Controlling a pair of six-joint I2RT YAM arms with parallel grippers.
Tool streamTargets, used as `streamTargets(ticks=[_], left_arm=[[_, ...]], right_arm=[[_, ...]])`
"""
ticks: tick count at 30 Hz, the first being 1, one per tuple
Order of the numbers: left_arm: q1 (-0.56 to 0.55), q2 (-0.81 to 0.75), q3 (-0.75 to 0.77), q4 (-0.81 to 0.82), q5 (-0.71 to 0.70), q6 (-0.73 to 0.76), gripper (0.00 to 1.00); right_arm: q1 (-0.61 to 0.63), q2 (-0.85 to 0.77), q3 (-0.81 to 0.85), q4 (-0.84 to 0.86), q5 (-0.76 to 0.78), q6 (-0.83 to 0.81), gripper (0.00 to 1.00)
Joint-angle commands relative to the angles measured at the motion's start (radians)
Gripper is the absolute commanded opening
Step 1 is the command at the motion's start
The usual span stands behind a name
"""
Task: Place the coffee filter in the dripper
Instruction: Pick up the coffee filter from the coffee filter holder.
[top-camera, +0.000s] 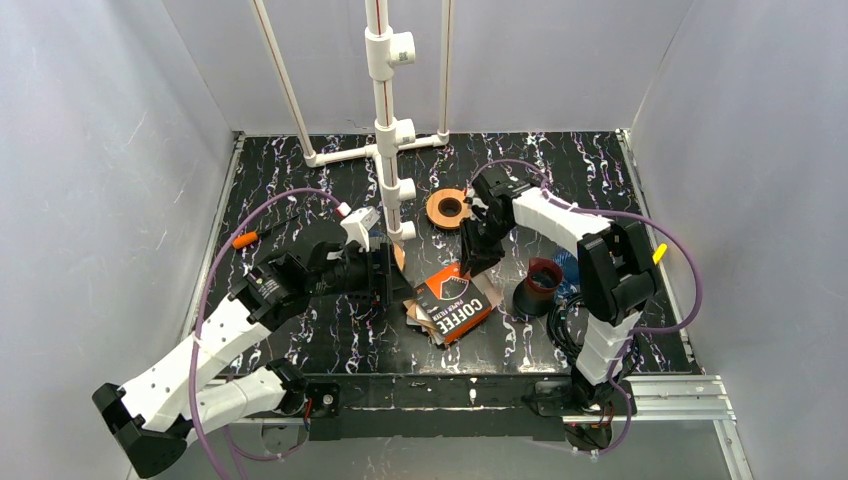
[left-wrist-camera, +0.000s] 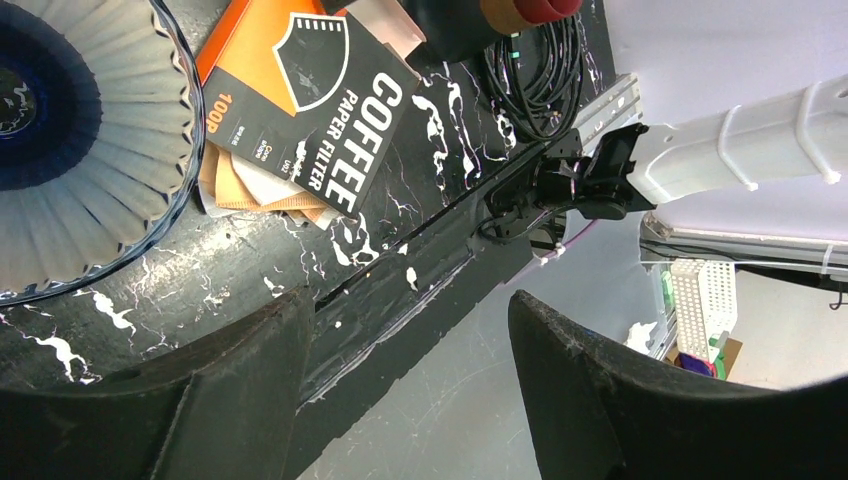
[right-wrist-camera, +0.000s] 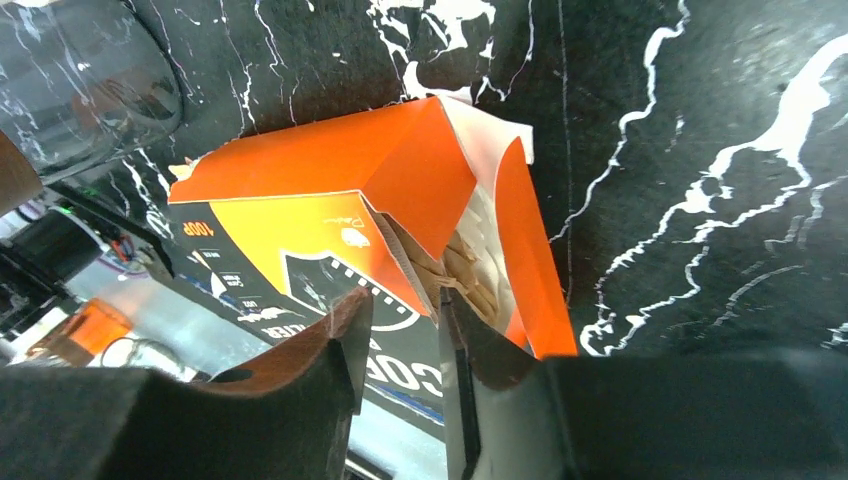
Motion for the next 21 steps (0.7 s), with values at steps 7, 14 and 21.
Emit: streamTargets(ticks=[7, 14, 21], left_arm=[[-0.019, -0.044, -0.046, 0.009, -0.009, -0.028, 0.68], [-0.025, -0.061, -0.069, 0.018, -0.021, -0.046, 0.68], [-0.028, -0.062, -0.072, 0.018, -0.026, -0.049, 0.68]], right_arm=[[-0.004, 0.032, 0.128, -0.132, 0.103, -0.173, 0.29], [-0.004, 0.02, 0.074, -0.076, 0.014, -0.145, 0.58], [-0.004, 0.032, 0.021, -0.03, -0.03, -0.133, 0.54]])
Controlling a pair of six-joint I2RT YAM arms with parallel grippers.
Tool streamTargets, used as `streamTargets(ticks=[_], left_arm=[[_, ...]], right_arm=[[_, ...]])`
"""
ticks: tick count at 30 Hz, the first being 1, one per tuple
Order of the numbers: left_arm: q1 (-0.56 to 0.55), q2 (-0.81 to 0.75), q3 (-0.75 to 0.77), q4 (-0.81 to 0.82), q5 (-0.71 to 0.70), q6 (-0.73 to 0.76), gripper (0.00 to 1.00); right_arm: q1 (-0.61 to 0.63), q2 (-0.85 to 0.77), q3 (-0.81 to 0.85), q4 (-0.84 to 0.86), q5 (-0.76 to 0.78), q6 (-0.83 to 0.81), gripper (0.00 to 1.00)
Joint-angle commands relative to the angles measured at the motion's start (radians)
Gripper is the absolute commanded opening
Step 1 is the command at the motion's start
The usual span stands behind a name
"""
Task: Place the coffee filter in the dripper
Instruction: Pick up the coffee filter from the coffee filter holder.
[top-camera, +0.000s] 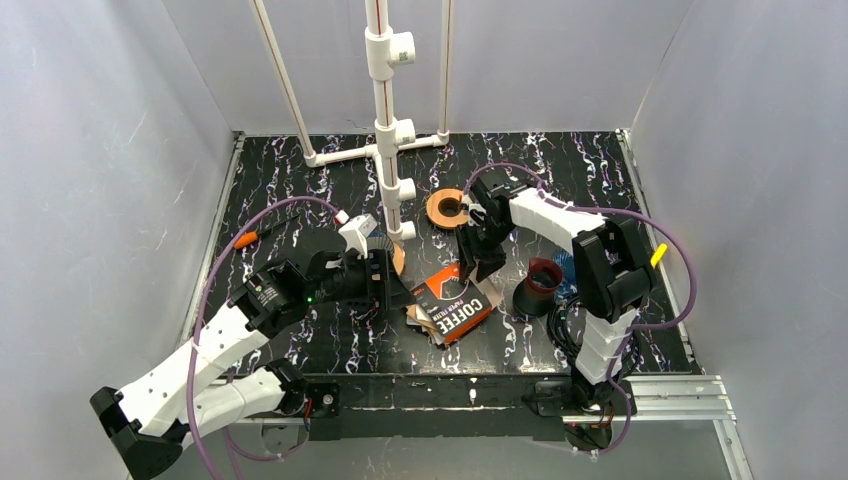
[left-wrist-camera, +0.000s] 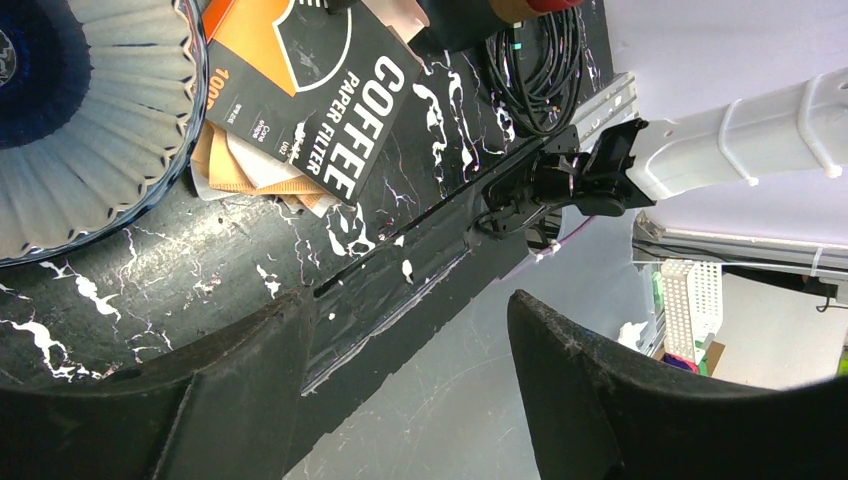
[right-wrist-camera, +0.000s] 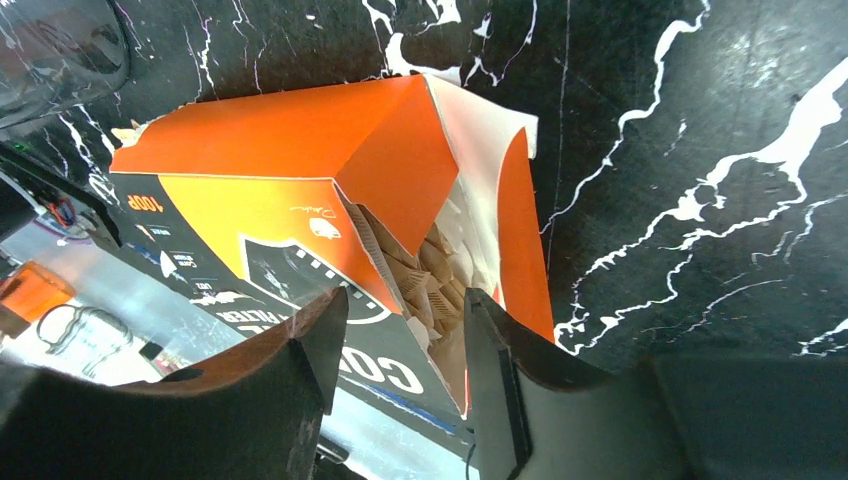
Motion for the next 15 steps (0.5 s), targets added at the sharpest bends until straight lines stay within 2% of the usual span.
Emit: streamTargets(ticks=[1, 8, 12, 13, 14, 15], left_arm=[[-0.007, -0.017, -0.016, 0.001, -0.013, -0.003, 0.68], [-0.009, -0.029, -0.037, 0.016, -0.022, -0.011, 0.68], [-0.01, -0.048, -0.075, 0.051, -0.026, -0.018, 0.68], [-0.01, -0.051, -0.08, 0.053, -0.033, -0.018, 0.68], [-0.011, -0.053, -0.084, 0.061, -0.04, -0.019, 0.67], [-0.011, -0.055, -0.087, 0.066, -0.045, -0.014, 0.67]], right_arm=[[-0.004, 0.003, -0.015, 0.034, -0.046, 0.005, 0.53], [-0.002, 0.006, -0.004, 0.034, -0.044, -0.011, 0.29], [-0.002, 0.012, 0.026, 0.003, -0.023, -0.057, 0.21], [-0.002, 0.015, 0.034, -0.008, -0.016, -0.072, 0.16], [-0.002, 0.019, 0.043, -0.019, -0.005, -0.085, 0.04], [-0.002, 0.019, 0.05, -0.029, 0.006, -0.096, 0.01]])
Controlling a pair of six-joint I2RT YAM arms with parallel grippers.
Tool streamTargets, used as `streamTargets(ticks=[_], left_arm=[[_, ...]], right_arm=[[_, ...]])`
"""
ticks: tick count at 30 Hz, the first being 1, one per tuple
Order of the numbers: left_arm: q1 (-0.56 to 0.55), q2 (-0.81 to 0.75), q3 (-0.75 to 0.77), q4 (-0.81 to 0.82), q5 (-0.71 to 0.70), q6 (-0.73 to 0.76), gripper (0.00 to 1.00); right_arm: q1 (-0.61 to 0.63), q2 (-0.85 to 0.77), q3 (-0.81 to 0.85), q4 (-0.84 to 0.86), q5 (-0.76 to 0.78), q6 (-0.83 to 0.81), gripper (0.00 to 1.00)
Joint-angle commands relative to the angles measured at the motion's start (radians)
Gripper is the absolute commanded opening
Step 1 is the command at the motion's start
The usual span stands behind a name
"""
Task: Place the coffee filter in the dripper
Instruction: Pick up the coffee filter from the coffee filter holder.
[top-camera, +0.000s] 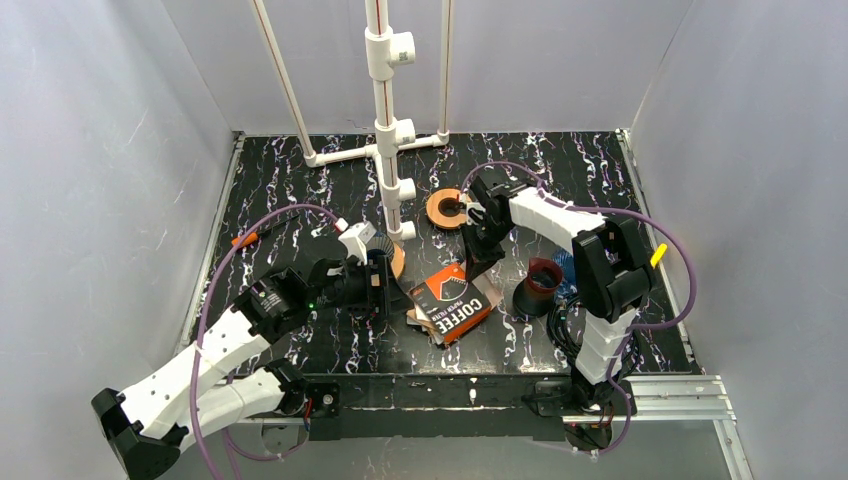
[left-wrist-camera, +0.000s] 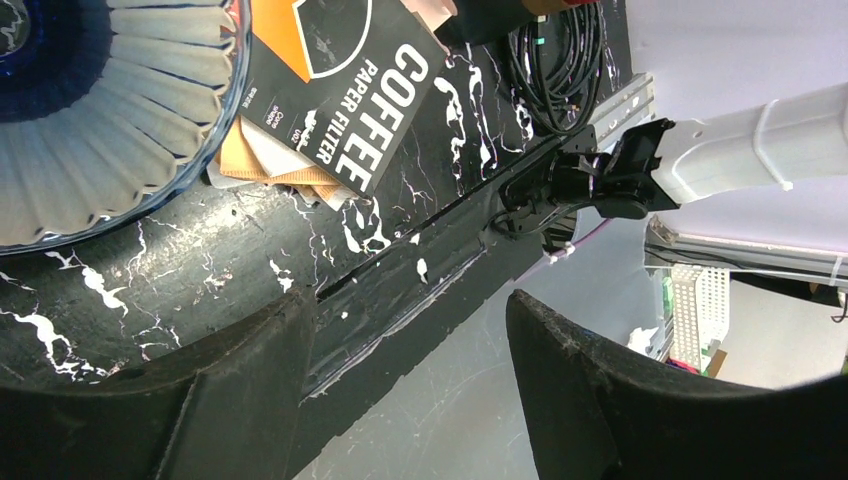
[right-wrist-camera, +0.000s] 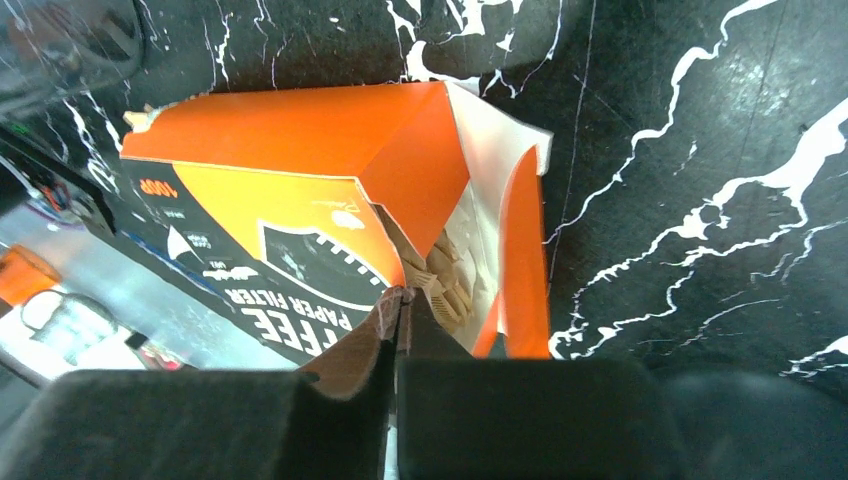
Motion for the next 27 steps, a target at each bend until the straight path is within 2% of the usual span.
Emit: streamTargets(ticks=[1, 15, 16, 17, 18, 20, 24, 27], left_arm=[[-0.009, -0.027, -0.017, 0.044, -0.034, 0.012, 0.67], [-0.098, -0.013, -0.01, 0.085, -0.038, 0.181, 0.63], [-0.111, -0.011, -0.007, 0.089, -0.042, 0.2, 0.63], [-0.124, -0.008, -0.004, 0.092, -0.045, 0.223, 0.63], [-0.136, -0.004, 0.001, 0.092, -0.048, 0.246, 0.63], [-0.16, 0.009, 0.014, 0.093, -0.057, 0.295, 0.63], [-0.207, 0.05, 0.045, 0.093, -0.084, 0.381, 0.64], [-0.246, 0.092, 0.069, 0.092, -0.106, 0.459, 0.65]], right_arm=[[-0.002, 0.02, 0.062, -0.05, 0.044, -0.073, 0.01], [-0.002, 0.078, 0.228, -0.182, 0.259, -0.182, 0.03], [-0.002, 0.072, 0.233, -0.18, 0.258, -0.178, 0.09], [-0.002, 0.066, 0.236, -0.174, 0.257, -0.172, 0.23], [-0.002, 0.054, 0.239, -0.167, 0.252, -0.163, 0.31], [-0.002, 0.03, 0.242, -0.152, 0.235, -0.144, 0.43], [-0.005, -0.025, 0.222, -0.107, 0.2, -0.085, 0.62], [-0.007, -0.065, 0.191, -0.077, 0.177, -0.046, 0.67]])
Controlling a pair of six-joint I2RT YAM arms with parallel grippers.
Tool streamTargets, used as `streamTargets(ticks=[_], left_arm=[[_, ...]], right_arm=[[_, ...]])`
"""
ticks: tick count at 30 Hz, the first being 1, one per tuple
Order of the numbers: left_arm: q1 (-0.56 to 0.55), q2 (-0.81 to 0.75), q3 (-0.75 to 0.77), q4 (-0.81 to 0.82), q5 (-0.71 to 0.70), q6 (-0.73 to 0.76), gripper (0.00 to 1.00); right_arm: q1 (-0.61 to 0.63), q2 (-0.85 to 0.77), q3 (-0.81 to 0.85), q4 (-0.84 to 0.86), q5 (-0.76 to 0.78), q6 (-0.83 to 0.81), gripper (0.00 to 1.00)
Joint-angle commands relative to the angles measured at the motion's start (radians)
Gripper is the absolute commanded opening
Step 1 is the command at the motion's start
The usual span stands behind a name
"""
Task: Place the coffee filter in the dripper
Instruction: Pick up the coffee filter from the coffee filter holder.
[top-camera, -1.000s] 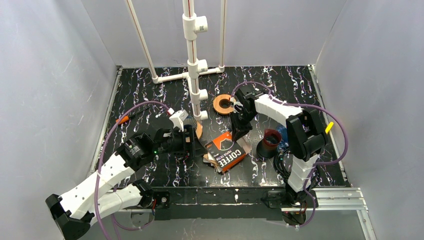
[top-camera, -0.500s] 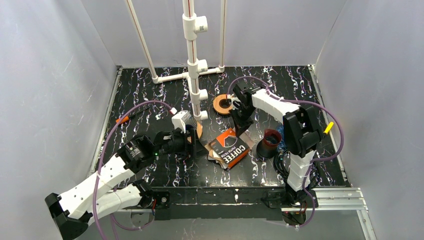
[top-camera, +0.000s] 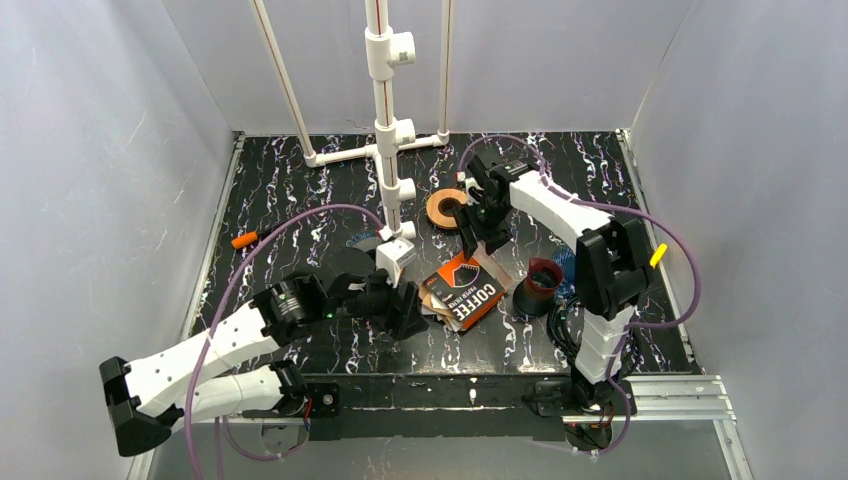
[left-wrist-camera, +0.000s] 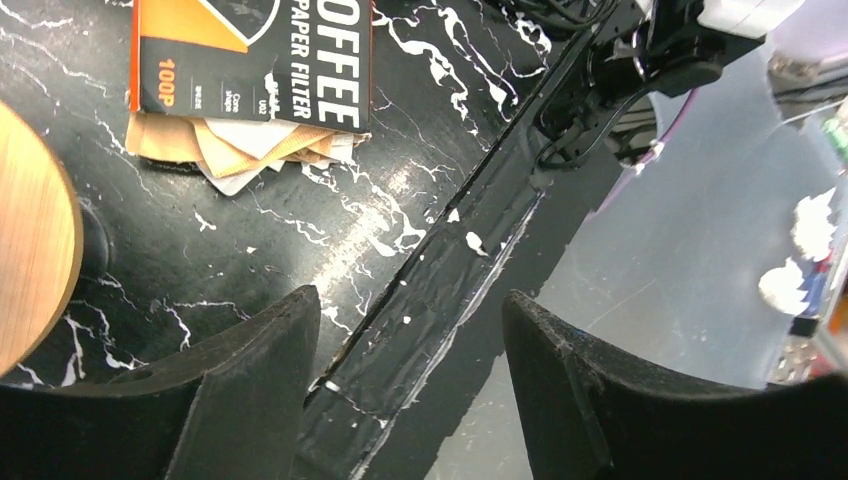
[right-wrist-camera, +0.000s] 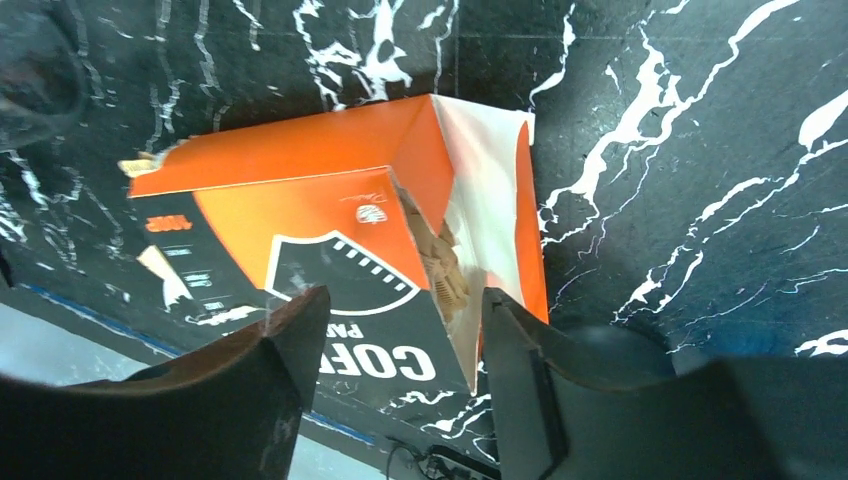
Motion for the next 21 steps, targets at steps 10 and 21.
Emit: streamTargets(ticks=[10, 21], left_arm=[[-0.179, 0.218, 0.149, -0.022, -0.13, 0.362, 0.65], [-0.214, 0.394, 0.22, -0.082, -0.284, 0.238, 0.68]], right_arm=[[-0.032, -0.191, -0.13, 0.121, -0.118, 0.15, 0.73], [-0.176, -0.257, -0.21, 0.183, -0.24, 0.218, 0.75]])
